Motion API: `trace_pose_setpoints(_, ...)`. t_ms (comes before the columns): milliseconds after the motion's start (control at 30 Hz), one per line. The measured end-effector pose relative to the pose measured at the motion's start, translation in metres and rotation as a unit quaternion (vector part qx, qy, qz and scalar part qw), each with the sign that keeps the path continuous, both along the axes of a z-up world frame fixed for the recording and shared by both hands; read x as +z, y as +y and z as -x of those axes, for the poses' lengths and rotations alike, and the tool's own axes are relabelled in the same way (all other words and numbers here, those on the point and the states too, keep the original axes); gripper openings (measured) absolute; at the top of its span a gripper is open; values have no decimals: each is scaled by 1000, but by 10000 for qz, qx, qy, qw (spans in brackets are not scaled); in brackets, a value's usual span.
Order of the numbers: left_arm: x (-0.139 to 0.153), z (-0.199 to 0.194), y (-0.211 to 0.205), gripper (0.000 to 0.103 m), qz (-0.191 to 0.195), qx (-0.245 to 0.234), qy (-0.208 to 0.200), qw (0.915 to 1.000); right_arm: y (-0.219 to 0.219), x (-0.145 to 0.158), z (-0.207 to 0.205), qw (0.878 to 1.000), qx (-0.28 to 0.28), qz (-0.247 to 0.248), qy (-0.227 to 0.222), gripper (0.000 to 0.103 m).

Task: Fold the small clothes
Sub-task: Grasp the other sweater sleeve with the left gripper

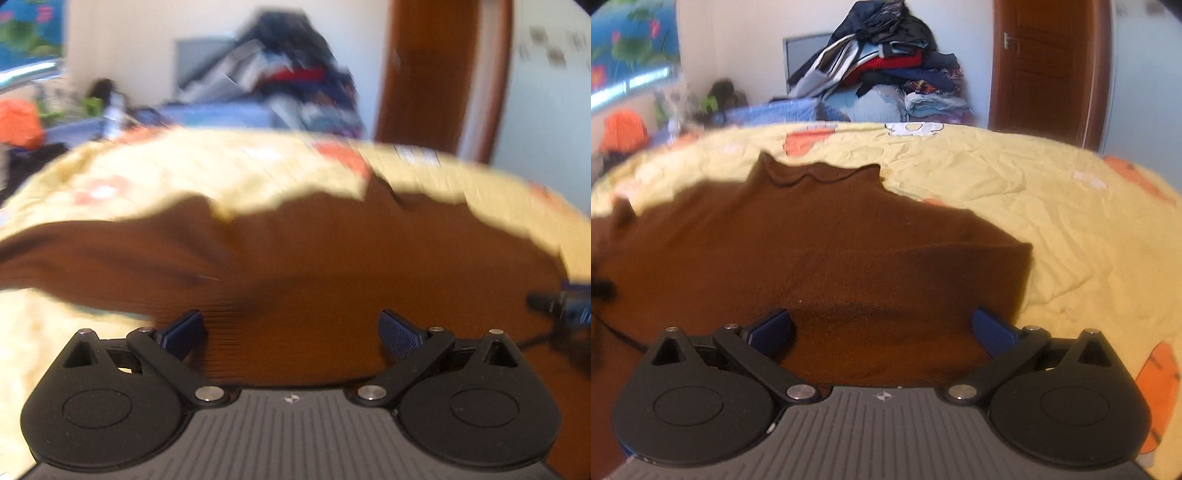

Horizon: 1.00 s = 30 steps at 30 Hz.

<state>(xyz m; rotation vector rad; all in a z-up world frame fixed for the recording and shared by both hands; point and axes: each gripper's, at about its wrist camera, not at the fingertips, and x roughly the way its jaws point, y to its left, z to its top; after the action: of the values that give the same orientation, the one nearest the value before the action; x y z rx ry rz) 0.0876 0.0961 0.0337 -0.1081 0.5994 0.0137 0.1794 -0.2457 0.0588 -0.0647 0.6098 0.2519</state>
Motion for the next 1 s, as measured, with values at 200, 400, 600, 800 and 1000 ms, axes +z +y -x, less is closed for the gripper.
trace_pose_setpoints(200,18,41,153,102,1425,1995,-333,9689,-2,2,-1,10000,-10,-51,-24,103)
trace_pose_setpoints(400,7,80,296,101,2836,3933,-617,8724,-2,2,-1,10000,-25,-56,-36,103)
trace_pose_setpoints(600,4,87,346,102,2817,4236,-546,8592,-2,2,-1,10000,-33,-53,-40,103)
trace_pose_setpoints(800,-24,65,371,101,3198,3853,-52,8656,-1,2,-2,10000,-40,-42,-44,103)
trace_pose_setpoints(1000,-38,35,379,29,2841,3789,641,8784,-1,2,-2,10000,-39,-32,-50,103)
